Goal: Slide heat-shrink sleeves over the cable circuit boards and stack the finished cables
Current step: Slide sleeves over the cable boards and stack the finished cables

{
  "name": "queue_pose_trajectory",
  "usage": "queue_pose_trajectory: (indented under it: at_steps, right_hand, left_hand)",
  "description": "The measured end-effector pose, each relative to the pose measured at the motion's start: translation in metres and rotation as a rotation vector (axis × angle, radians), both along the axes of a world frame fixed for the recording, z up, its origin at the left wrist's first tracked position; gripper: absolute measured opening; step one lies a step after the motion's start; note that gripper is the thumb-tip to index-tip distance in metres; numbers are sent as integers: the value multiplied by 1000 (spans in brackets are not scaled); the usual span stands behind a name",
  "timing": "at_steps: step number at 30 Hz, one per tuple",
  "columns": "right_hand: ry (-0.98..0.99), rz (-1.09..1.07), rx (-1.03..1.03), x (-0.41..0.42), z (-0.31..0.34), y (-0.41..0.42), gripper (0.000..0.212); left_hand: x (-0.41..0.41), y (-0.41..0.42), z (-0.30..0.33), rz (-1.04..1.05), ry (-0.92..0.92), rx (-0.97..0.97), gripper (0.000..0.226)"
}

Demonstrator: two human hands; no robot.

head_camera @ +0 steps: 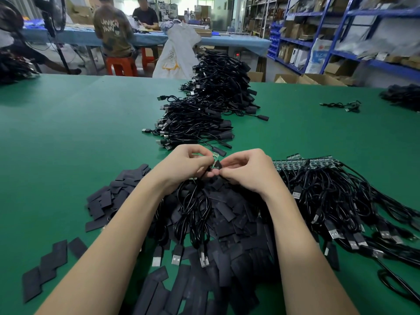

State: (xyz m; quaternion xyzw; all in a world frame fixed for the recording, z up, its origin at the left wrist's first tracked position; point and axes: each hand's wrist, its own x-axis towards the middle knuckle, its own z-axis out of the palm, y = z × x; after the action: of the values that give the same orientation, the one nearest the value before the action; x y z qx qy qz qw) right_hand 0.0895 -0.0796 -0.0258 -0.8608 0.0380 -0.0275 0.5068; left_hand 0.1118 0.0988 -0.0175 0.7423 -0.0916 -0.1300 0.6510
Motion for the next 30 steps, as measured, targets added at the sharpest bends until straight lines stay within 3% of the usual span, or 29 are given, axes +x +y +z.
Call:
queue_pose_trajectory:
  at_steps: [5,10,13,17,20,23,27,30]
  right_hand:
    - [6,52,127,-2,1,1,27]
    - [29,74,321,-2,0,0,53]
    - [29,78,357,-2,-3,-2,38]
    - [18,76,393,-3,-2,-1,40]
    - [-4,73,414,-4,-2,-1,27]
    - [-50,23,582,-6,0,-3,15]
    - [-80,24,861,-8,6,-7,20]
    - [-88,31,958,-8,7,-7,24]
  left_hand:
    - [3,1,1,49,-8,21,14]
    - [2,3,2,38,5,-32,20]
    - [1,2,2,29,32,-84,17]
    - [1,3,3,31,69,-119,8]
    - [0,3,3,17,114,-214,9]
    - [-1,2,3,-28,177,-298,7]
    - [-1,2,3,-72,231,-296,15]
    - [-1,1,5,-110,252,-290,13]
